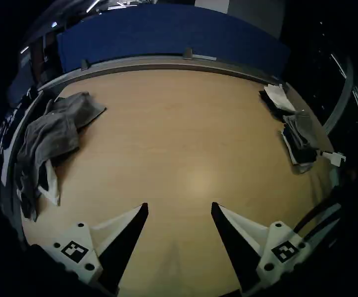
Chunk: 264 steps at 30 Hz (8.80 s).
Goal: Fold towel
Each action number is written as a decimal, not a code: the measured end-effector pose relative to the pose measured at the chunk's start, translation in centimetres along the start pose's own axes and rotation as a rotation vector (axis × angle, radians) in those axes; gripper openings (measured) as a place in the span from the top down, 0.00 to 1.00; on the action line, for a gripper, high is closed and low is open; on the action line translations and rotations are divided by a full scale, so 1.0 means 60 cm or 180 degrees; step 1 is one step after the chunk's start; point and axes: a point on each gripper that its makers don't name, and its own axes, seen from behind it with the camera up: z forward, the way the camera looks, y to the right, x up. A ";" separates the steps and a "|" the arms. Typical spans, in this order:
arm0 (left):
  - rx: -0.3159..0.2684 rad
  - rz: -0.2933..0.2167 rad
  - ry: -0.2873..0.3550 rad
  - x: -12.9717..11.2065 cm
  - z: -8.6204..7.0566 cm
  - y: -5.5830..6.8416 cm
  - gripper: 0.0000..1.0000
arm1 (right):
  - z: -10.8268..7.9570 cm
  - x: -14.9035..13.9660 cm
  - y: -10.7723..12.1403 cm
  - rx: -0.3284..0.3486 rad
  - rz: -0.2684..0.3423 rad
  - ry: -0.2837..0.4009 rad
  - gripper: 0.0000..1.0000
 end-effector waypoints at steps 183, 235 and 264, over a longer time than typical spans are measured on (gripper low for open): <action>0.0652 0.0132 0.2839 0.233 -0.099 -0.155 0.06 | -0.118 0.181 -0.252 0.0278 0.0232 0.1727 0.00; 0.0607 0.0078 0.3023 0.154 0.025 -0.242 0.06 | -0.068 0.217 -0.304 0.0228 -0.0086 0.1873 0.00; 0.0612 0.0086 0.3020 0.154 0.022 -0.241 0.05 | -0.020 0.156 -0.274 0.0551 0.0254 0.2319 0.00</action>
